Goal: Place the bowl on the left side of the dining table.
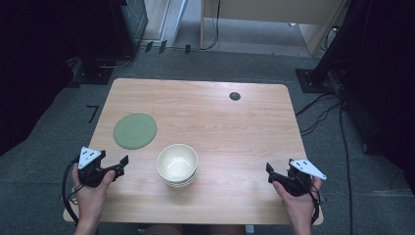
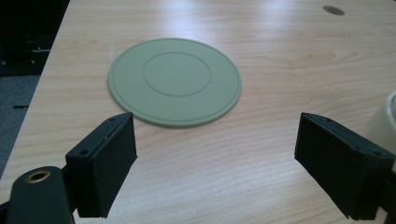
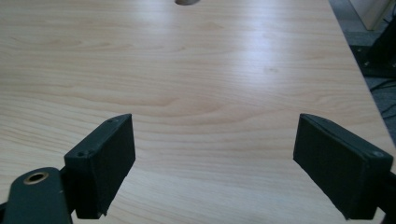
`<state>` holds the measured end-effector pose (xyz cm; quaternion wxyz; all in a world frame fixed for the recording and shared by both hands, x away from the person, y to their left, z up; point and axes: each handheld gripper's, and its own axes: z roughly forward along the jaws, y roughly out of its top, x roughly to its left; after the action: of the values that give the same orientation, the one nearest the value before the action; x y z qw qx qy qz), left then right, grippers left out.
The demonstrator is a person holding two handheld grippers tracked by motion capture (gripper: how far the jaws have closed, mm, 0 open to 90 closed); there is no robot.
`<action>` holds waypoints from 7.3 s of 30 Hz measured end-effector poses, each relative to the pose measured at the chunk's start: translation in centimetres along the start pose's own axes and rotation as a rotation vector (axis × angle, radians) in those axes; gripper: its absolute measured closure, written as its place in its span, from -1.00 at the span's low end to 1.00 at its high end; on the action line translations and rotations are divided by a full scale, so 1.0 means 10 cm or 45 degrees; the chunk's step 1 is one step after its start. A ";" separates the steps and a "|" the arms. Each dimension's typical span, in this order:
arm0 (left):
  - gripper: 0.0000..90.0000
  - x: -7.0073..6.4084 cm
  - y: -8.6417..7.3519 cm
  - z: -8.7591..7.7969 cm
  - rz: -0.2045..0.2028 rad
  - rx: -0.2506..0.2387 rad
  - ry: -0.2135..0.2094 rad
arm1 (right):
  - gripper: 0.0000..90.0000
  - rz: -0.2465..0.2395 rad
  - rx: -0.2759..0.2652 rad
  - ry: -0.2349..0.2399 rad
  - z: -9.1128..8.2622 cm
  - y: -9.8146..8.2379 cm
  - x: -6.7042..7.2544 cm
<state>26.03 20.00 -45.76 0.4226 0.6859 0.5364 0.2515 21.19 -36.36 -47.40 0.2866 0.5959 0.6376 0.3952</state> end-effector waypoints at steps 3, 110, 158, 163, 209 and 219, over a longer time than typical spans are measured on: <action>-0.72 -0.04 0.05 0.00 0.014 -0.010 -0.015 | -0.70 -0.009 -0.028 0.025 0.01 0.06 0.14; 0.86 -1.22 0.50 0.17 0.301 -0.111 -0.259 | 0.83 -0.424 -0.422 0.301 0.25 0.47 2.33; 0.86 -0.49 0.69 0.14 0.129 -0.202 -0.187 | -0.65 -0.155 -0.221 0.170 0.06 0.25 0.67; 0.86 -0.41 0.71 0.16 0.114 -0.202 -0.167 | -0.65 -0.122 -0.201 0.128 0.05 0.18 0.49; 0.86 0.30 0.83 0.30 -0.079 -0.190 -0.026 | -0.66 -0.052 0.217 -0.115 0.22 -0.41 -0.39; 0.86 0.41 0.89 0.39 -0.123 -0.178 -0.008 | -0.67 -0.056 0.238 -0.090 0.22 -0.42 -0.40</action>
<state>34.97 22.06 -40.66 0.4829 0.6288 0.5486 0.2654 21.26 -39.82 -52.48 0.2608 0.6195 0.6741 0.3062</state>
